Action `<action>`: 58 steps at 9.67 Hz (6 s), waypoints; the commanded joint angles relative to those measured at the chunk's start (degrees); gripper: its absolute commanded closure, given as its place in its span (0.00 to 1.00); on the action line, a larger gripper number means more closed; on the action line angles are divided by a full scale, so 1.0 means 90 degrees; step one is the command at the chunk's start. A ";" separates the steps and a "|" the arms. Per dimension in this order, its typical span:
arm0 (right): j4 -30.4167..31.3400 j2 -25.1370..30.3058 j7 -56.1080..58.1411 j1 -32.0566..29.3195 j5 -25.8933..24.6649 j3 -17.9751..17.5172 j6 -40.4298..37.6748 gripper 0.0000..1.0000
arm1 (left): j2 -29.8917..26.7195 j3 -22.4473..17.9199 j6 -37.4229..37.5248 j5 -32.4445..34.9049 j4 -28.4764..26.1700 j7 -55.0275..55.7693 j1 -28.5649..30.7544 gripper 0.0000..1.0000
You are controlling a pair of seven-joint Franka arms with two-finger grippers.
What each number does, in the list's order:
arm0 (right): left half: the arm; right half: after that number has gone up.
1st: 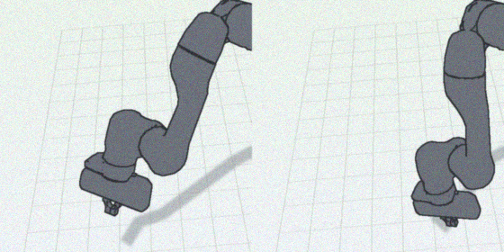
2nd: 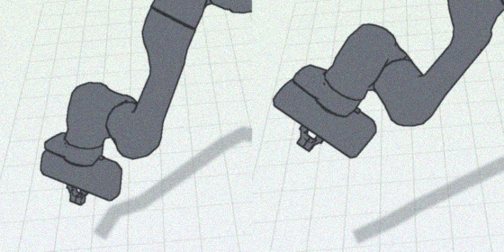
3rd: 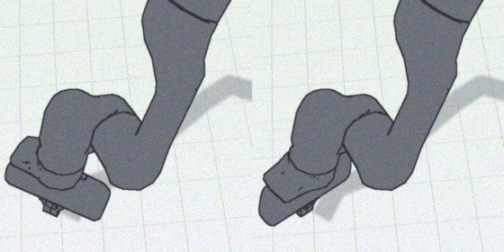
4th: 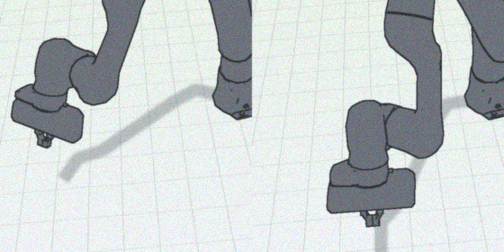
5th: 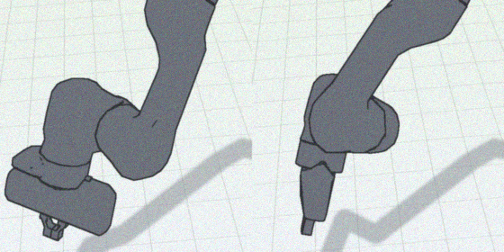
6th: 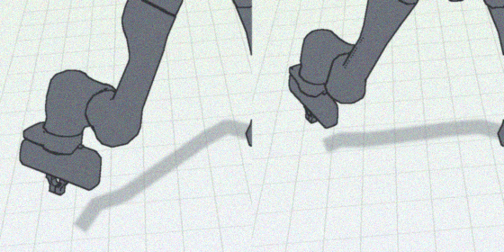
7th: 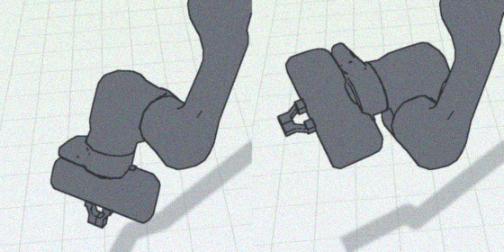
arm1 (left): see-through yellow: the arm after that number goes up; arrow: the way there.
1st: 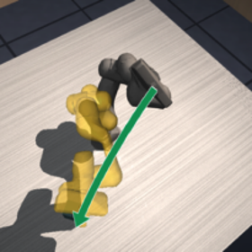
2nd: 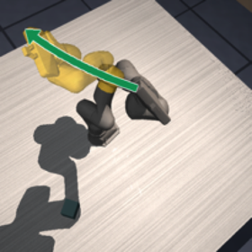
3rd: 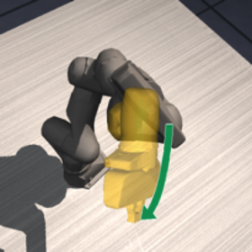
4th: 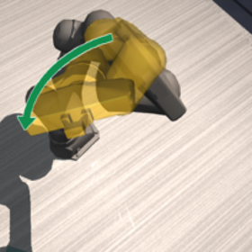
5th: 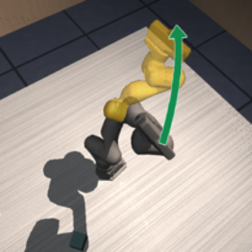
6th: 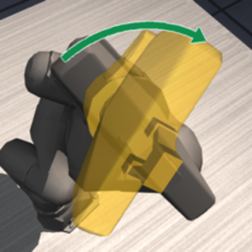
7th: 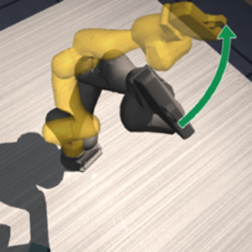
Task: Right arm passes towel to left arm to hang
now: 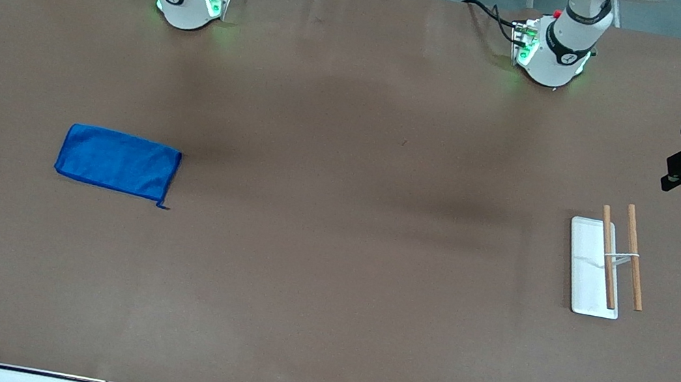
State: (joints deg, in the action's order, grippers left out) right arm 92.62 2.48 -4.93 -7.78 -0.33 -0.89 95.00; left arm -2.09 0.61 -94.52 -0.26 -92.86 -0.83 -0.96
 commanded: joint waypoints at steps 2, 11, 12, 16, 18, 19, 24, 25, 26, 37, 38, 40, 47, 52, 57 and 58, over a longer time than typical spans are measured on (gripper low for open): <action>0.0090 0.0115 -0.0087 -0.0034 -0.0012 -0.0018 0.0050 0.00 | 0.0076 0.0030 0.0004 -0.0030 -0.0141 0.0073 0.0029 0.00; 0.0294 -0.0079 -0.0077 -0.0063 -0.0021 -0.0018 0.0225 0.00 | 0.0106 0.0020 -0.0016 -0.0030 -0.0102 -0.0083 0.0048 0.00; 0.0537 -0.0206 -0.0068 -0.0034 -0.0021 -0.0018 0.0574 0.00 | 0.0106 0.0020 -0.0016 -0.0030 -0.0102 -0.0083 0.0048 0.00; 0.1689 -0.0840 -0.0058 -0.0024 -0.0021 -0.0028 0.2165 0.00 | 0.0096 0.0020 -0.0016 -0.0040 -0.0102 -0.0083 0.0048 0.00; 0.2197 -0.1406 0.0011 0.0005 -0.0021 -0.0037 0.2956 0.00 | 0.0096 0.0020 -0.0016 -0.0040 -0.0112 -0.0093 0.0048 0.00; 0.2519 -0.1660 0.0059 0.0005 -0.0021 -0.0037 0.3463 0.00 | 0.0096 0.0020 -0.0016 -0.0040 -0.0102 -0.0093 0.0058 0.00; 0.3801 -0.2714 0.0802 -0.0121 -0.0021 -0.0037 0.6025 0.00 | 0.0106 0.0010 -0.0016 -0.0040 -0.0102 -0.0093 0.0068 0.00; 0.3811 -0.2755 0.0792 -0.0122 -0.0021 -0.0037 0.5998 0.00 | 0.0106 0.0010 -0.0006 -0.0040 -0.0112 -0.0093 0.0049 0.00; 0.3898 -0.2756 0.0792 -0.0112 -0.0021 -0.0037 0.5969 0.00 | 0.0106 0.0020 0.0004 -0.0040 -0.0112 -0.0093 0.0058 0.00; 0.4006 -0.2912 0.0802 -0.0132 -0.0021 -0.0037 0.5949 0.62 | 0.0076 0.0030 0.0053 -0.0030 -0.0151 -0.0074 0.0039 0.00; 0.3997 -0.2912 0.0782 -0.0132 -0.0021 -0.0037 0.5949 0.81 | 0.0076 0.0030 0.0053 -0.0040 -0.0151 -0.0074 0.0039 0.00; 0.3987 -0.2883 0.0733 -0.0161 -0.0021 -0.0047 0.5920 0.99 | 0.0076 0.0039 0.0053 -0.0030 -0.0141 -0.0122 0.0048 0.00; 0.0847 -0.1897 0.0258 0.0462 0.0729 -0.0096 0.1188 0.99 | 0.0077 0.0049 0.0072 -0.0030 -0.0171 -0.0122 0.0019 0.00; 0.0090 -0.1945 -0.1530 0.2803 0.2580 -0.0076 0.1813 0.99 | -0.0041 0.0078 0.0334 -0.0496 -0.0210 -0.0346 0.0000 0.00; 0.0071 -0.2569 -0.1319 0.4650 0.6532 -0.0076 0.4479 0.99 | 0.0135 0.0098 0.0678 -0.2761 -0.0656 -0.0910 -0.0098 0.00; 0.0061 -0.2628 -0.0766 0.4818 0.7392 -0.0076 0.4551 0.99 | 0.0212 0.0108 0.0649 -0.3248 -0.0891 -0.1300 -0.0098 0.00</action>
State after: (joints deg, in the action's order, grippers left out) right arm 94.13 -20.38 -15.74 33.92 58.59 -2.27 135.23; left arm -1.24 1.59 -88.38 -25.56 -96.80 -8.14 -1.94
